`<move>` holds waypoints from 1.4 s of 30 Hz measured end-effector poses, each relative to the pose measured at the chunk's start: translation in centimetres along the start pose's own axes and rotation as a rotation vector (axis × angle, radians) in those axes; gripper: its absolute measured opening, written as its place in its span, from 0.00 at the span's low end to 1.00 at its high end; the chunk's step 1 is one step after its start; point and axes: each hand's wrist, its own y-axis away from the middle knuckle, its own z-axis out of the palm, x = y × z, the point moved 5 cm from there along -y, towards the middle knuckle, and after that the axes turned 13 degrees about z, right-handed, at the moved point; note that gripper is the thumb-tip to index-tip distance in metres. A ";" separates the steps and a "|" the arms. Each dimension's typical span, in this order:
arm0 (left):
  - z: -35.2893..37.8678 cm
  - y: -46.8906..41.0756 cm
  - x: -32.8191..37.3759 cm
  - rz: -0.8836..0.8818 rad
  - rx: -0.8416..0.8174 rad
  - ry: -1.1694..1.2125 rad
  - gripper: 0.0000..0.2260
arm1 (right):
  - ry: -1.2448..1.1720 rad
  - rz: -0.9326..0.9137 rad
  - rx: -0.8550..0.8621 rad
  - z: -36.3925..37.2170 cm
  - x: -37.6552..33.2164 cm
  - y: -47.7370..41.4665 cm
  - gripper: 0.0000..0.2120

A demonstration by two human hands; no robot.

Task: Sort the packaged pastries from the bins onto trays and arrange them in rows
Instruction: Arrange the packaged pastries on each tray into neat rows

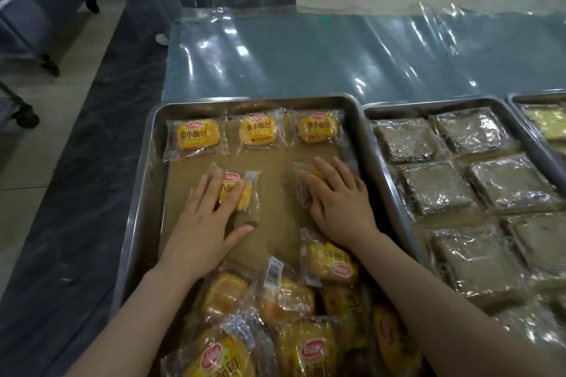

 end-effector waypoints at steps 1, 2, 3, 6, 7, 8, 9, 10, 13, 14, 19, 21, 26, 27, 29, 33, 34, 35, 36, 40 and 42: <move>0.1 -0.5 0.0 -0.001 -0.012 0.007 0.35 | -0.015 -0.011 -0.014 -0.1 0.2 -0.6 0.24; 0.1 -1.0 0.1 0.001 -0.024 0.011 0.33 | -0.019 -0.024 -0.020 -0.2 0.5 -1.3 0.24; 0.0 -1.6 0.3 0.002 -0.035 0.012 0.33 | -0.009 -0.037 -0.018 -0.4 0.8 -2.0 0.24; 0.1 -3.6 1.6 -0.028 -0.029 0.029 0.33 | -0.018 -0.051 0.058 -0.8 1.1 -2.9 0.23; 0.3 -4.2 2.3 -0.043 -0.027 0.039 0.34 | -0.052 -0.045 0.108 -1.1 1.1 -2.7 0.23; 0.6 -4.7 3.0 -0.058 -0.022 0.059 0.35 | -0.087 -0.033 0.172 -1.4 1.1 -2.4 0.23; 0.9 -5.0 3.6 -0.075 -0.006 0.087 0.35 | -0.115 -0.020 0.244 -1.7 1.2 -2.1 0.23; 1.1 -5.2 4.1 -0.087 0.028 0.115 0.35 | -0.131 -0.009 0.303 -1.9 1.2 -1.8 0.23; 0.5 -4.8 4.6 -0.055 0.264 0.197 0.31 | -0.126 -0.004 0.343 -2.1 1.3 -1.6 0.22; 0.2 -4.4 4.5 -0.025 0.339 0.221 0.29 | -0.124 -0.006 0.328 -2.1 1.4 -1.7 0.22; 0.5 -4.0 4.3 0.056 0.304 0.172 0.24 | -0.126 -0.020 0.288 -2.0 1.2 -1.9 0.25; 0.9 -4.3 5.0 0.117 0.221 0.076 0.25 | -0.147 -0.011 0.303 -2.1 1.3 -1.8 0.24; 1.5 -4.6 5.1 0.154 0.143 -0.059 0.25 | -0.163 0.018 0.280 -2.0 1.4 -1.8 0.23; 1.5 -4.6 5.0 0.152 0.129 -0.051 0.25 | -0.161 0.021 0.268 -1.9 1.4 -1.8 0.23; 1.5 -4.7 4.9 0.145 0.101 -0.005 0.26 | -0.158 0.028 0.233 -2.0 1.3 -1.9 0.23; 0.3 -3.7 5.1 0.168 0.012 0.137 0.29 | -0.162 0.033 0.191 -3.2 0.8 -1.0 0.23; -0.3 -2.9 5.0 0.165 0.020 0.188 0.29 | -0.209 0.046 0.210 -3.8 0.6 -0.5 0.22; -0.9 -1.7 4.8 0.150 0.034 0.258 0.29 | -0.292 0.076 0.221 -4.4 0.5 0.3 0.20; -1.5 -0.3 4.4 0.114 0.044 0.347 0.29 | -0.400 0.118 0.186 -4.7 0.5 1.1 0.17; -1.6 6.8 3.4 -0.113 -0.047 0.632 0.28 | -0.572 0.241 -0.316 -3.1 1.4 6.2 0.21; -0.9 9.1 4.1 -0.116 -0.140 0.622 0.27 | -0.463 0.198 -0.452 -3.1 1.9 8.2 0.26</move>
